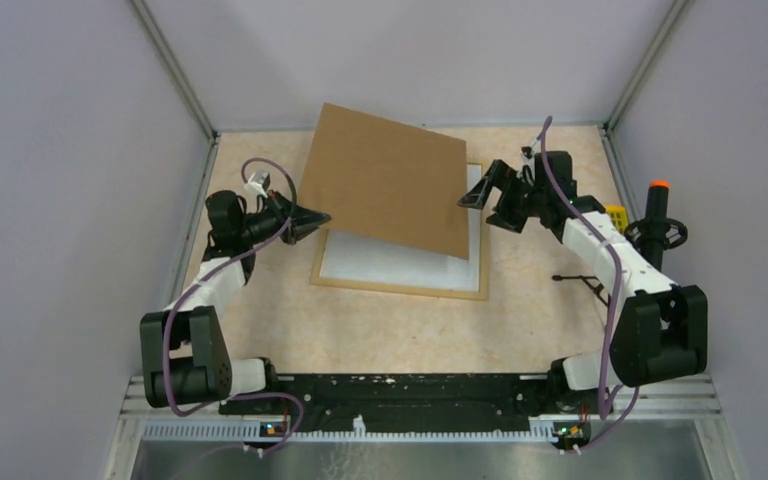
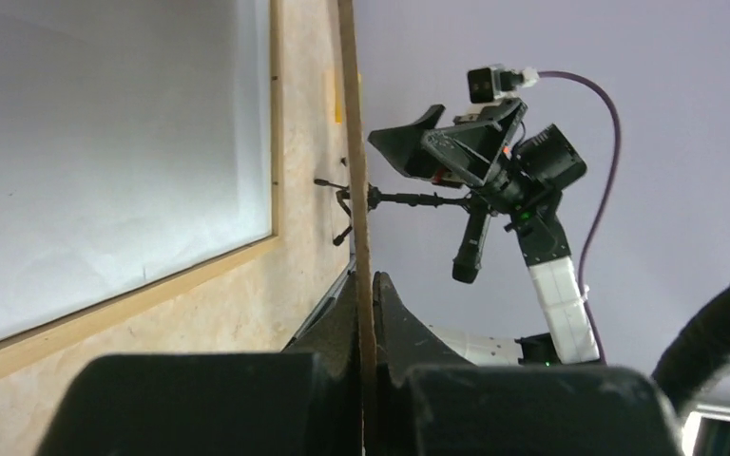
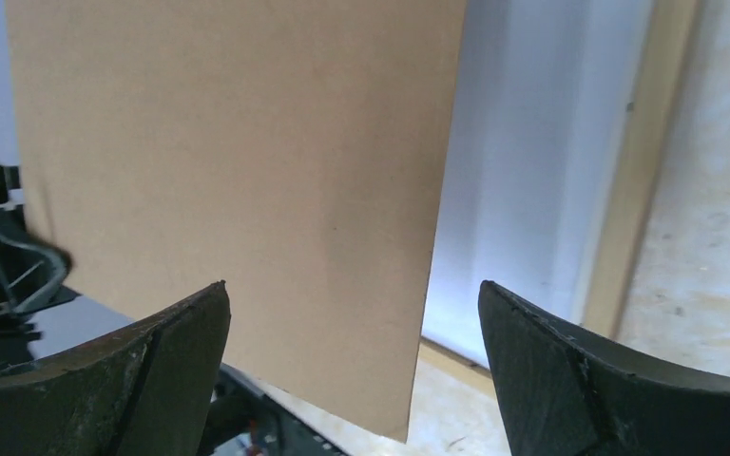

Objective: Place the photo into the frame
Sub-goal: Pick up the photo frame item from the photo frame.

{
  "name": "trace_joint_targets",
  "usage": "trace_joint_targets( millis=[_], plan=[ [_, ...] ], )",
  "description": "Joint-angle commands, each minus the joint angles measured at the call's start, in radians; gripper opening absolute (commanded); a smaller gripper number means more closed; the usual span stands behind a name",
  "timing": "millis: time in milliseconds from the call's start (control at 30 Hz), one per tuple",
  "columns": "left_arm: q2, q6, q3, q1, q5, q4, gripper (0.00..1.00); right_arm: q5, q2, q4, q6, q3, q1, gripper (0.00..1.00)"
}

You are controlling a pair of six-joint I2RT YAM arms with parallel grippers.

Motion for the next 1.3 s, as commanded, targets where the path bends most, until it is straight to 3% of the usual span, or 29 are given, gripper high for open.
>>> trace_joint_targets(
  millis=[0, 67, 200, 300, 367, 467, 567, 633, 667, 733, 833, 933, 1133, 1267],
  plan=[
    [-0.07, -0.203, -0.009, 0.006, 0.109, 0.408, 0.0, -0.138, -0.003, 0.205, 0.201, -0.033, 0.004, 0.98],
    [-0.075, -0.225, -0.011, 0.007, 0.112, 0.438, 0.0, -0.18, 0.016, 0.275, 0.261, -0.055, 0.003, 0.97],
    [-0.087, -0.234, -0.018, 0.007, 0.112, 0.455, 0.0, -0.271, 0.027, 0.593, 0.458, -0.169, 0.003, 0.89],
    [-0.09, -0.272, -0.037, 0.006, 0.113, 0.504, 0.0, -0.285, 0.035, 0.598, 0.442, -0.136, 0.011, 0.8],
    [-0.088, -0.28, -0.047, 0.007, 0.114, 0.515, 0.0, -0.298, 0.024, 0.703, 0.485, -0.169, 0.01, 0.71],
    [-0.081, -0.271, -0.062, 0.006, 0.12, 0.514, 0.0, -0.31, 0.002, 0.948, 0.586, -0.25, -0.002, 0.51],
    [-0.058, -0.253, -0.079, 0.009, 0.14, 0.495, 0.0, -0.336, 0.0, 1.054, 0.602, -0.264, -0.021, 0.27],
    [-0.043, -0.177, -0.072, 0.009, 0.16, 0.418, 0.0, -0.372, 0.008, 1.097, 0.603, -0.263, -0.035, 0.05],
    [-0.039, -0.097, -0.056, 0.013, 0.165, 0.334, 0.03, -0.39, 0.01, 1.118, 0.602, -0.266, -0.042, 0.0],
    [-0.049, 0.143, -0.001, 0.024, 0.117, 0.032, 0.35, -0.424, 0.008, 1.105, 0.576, -0.266, -0.061, 0.0],
    [-0.051, 0.477, 0.094, 0.031, -0.017, -0.402, 0.61, -0.47, 0.001, 1.057, 0.529, -0.272, -0.09, 0.0],
    [-0.025, 0.61, 0.129, 0.043, -0.096, -0.556, 0.66, -0.518, 0.001, 0.997, 0.479, -0.265, -0.095, 0.0],
    [0.024, 0.628, 0.062, 0.046, -0.135, -0.547, 0.71, -0.568, -0.009, 0.931, 0.41, -0.318, -0.107, 0.0],
    [0.038, 0.676, 0.06, 0.047, -0.263, -0.581, 0.74, -0.566, 0.0, 1.028, 0.456, -0.398, -0.137, 0.0]
  ],
)
